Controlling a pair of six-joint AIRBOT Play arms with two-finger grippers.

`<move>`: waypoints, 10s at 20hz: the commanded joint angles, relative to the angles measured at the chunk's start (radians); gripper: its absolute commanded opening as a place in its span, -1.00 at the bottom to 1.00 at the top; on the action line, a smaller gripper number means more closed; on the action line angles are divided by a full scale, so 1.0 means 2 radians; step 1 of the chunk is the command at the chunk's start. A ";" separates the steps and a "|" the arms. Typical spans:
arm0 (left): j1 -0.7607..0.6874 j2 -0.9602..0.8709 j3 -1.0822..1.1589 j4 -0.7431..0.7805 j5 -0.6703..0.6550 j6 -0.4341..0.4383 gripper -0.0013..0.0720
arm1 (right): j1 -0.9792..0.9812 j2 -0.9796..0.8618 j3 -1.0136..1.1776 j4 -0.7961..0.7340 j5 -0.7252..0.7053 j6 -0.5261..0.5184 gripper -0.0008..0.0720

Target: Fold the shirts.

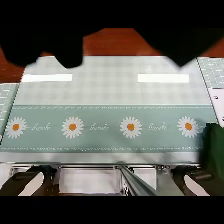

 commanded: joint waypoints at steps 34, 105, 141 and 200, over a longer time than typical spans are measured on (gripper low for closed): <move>-0.076 -0.240 -0.367 0.062 0.077 0.002 0.96 | -0.125 -0.361 -0.251 0.114 0.031 -0.010 0.72; 0.014 0.056 0.150 0.191 -0.042 -0.021 -0.90 | -0.115 0.101 0.015 0.010 0.012 0.016 -0.90; -0.102 -0.291 -0.206 0.159 0.299 -0.057 -0.13 | -0.124 -0.422 -0.191 0.175 -0.262 0.061 -0.58; 0.056 -0.072 -0.695 0.018 0.163 0.024 -0.89 | -0.158 -0.214 -0.651 0.108 -0.143 0.033 0.21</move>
